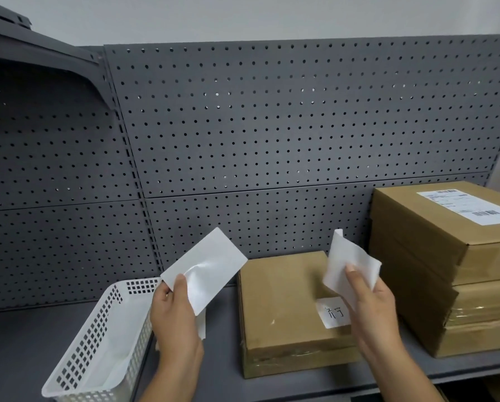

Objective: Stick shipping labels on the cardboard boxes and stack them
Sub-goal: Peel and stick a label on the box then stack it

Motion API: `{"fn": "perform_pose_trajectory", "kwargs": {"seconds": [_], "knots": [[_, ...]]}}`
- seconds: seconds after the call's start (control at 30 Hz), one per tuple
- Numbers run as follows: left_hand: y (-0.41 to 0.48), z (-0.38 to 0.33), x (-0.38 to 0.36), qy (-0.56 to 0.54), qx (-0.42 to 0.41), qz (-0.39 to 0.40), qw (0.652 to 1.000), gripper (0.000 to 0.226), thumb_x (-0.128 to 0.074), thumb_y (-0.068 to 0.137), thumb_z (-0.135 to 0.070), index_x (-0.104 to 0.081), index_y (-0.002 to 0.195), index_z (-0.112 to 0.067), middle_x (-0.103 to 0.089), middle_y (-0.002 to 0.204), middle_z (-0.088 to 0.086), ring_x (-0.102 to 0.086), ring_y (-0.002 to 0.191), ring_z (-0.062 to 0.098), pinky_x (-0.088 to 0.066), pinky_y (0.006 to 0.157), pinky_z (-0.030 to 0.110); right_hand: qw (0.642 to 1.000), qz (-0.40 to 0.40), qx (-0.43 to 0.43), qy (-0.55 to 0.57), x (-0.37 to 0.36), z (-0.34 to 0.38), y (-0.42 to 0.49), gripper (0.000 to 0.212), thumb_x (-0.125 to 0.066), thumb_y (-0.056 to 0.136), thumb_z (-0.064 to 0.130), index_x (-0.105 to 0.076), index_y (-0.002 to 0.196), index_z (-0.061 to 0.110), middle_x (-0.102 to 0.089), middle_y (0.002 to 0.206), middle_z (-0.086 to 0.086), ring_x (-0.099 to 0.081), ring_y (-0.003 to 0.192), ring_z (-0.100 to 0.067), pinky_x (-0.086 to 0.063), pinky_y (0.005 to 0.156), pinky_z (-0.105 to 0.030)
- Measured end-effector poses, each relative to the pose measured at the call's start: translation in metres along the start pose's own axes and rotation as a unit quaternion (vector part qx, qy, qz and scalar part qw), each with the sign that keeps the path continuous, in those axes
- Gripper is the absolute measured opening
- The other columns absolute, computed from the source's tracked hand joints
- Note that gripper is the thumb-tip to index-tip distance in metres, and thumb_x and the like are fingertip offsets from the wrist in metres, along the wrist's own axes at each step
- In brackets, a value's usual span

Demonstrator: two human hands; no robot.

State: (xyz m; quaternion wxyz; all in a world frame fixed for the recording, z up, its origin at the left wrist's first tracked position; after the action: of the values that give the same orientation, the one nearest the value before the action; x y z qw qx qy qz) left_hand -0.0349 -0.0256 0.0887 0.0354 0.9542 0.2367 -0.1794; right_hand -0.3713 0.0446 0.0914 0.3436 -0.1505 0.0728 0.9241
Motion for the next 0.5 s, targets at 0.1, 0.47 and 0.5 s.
{"fn": "perform_pose_trajectory", "kwargs": {"seconds": [0.1, 0.47, 0.5], "knots": [[-0.004, 0.001, 0.006, -0.027, -0.010, -0.018, 0.999, 0.024, -0.056, 0.102, -0.038, -0.061, 0.086, -0.021, -0.072, 0.086, -0.002, -0.064, 0.076, 0.023, -0.054, 0.083, 0.046, 0.997, 0.027, 0.040, -0.053, -0.018, -0.003, -0.011, 0.020, -0.061, 0.101, 0.033, -0.075, 0.104, 0.018, -0.075, 0.092, -0.004, -0.068, 0.085, -0.019, -0.051, 0.073, -0.039], [0.007, -0.029, 0.099, -0.130, -0.042, -0.130, 0.982, 0.022, -0.052, 0.105, -0.034, -0.073, 0.112, -0.032, -0.077, 0.119, -0.004, -0.072, 0.112, 0.018, -0.056, 0.098, 0.041, 0.959, 0.197, 0.109, -0.169, -0.117, -0.014, -0.065, 0.026, -0.047, 0.097, 0.037, -0.060, 0.081, 0.021, -0.048, 0.059, 0.014, -0.045, 0.058, -0.007, -0.038, 0.054, -0.018], [0.009, -0.034, 0.109, -0.129, -0.044, -0.146, 0.980, 0.022, -0.052, 0.105, -0.034, -0.073, 0.113, -0.032, -0.078, 0.116, -0.005, -0.073, 0.109, 0.018, -0.059, 0.096, 0.042, 0.955, 0.214, 0.116, -0.172, -0.129, -0.019, -0.070, 0.024, -0.046, 0.101, 0.036, -0.063, 0.089, 0.024, -0.058, 0.066, 0.018, -0.053, 0.063, -0.002, -0.044, 0.061, -0.018]]}}
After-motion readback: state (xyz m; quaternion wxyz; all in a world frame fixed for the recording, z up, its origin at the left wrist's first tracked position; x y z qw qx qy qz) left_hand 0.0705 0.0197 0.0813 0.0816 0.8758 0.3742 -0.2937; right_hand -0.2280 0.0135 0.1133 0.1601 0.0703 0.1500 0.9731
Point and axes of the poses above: each hand's wrist, its own y-axis towards the middle knuckle, its own x-axis out of the back of the hand, z = x × y, the point moved 6 cm from there along y, towards the middle knuckle
